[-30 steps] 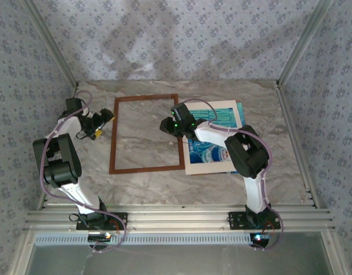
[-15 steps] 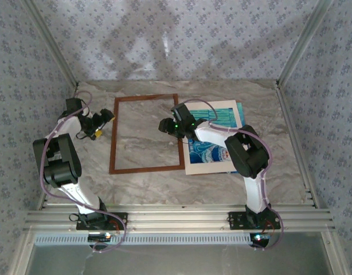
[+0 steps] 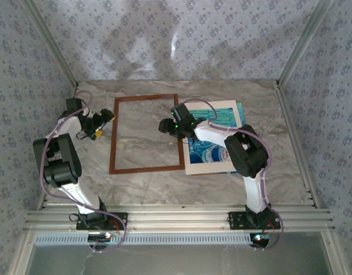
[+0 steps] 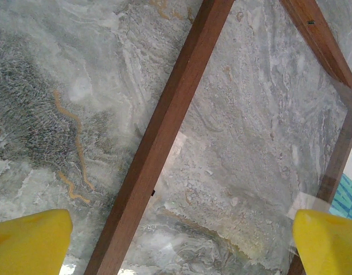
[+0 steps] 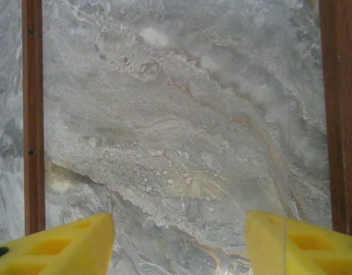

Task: Put the photo into the frame

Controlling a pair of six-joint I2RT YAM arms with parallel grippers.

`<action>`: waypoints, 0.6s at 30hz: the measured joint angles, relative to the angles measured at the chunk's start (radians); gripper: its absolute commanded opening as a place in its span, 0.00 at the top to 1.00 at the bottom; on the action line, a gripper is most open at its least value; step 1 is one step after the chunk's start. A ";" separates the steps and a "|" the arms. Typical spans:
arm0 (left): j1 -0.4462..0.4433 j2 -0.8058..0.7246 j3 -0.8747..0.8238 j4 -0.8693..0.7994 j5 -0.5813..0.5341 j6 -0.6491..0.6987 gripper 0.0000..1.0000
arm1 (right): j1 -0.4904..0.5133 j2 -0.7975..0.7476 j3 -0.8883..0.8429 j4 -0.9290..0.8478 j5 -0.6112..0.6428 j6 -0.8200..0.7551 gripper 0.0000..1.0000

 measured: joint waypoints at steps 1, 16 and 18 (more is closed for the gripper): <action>0.000 0.000 0.000 0.000 0.000 0.000 0.01 | 0.000 0.000 0.005 -0.008 0.006 -0.006 0.29; 0.000 0.000 0.000 -0.008 0.000 0.003 0.02 | 0.001 -0.005 0.071 -0.208 0.169 -0.067 0.10; 0.000 0.000 0.000 -0.008 0.000 0.003 0.01 | 0.000 -0.009 0.071 -0.223 0.182 -0.076 0.10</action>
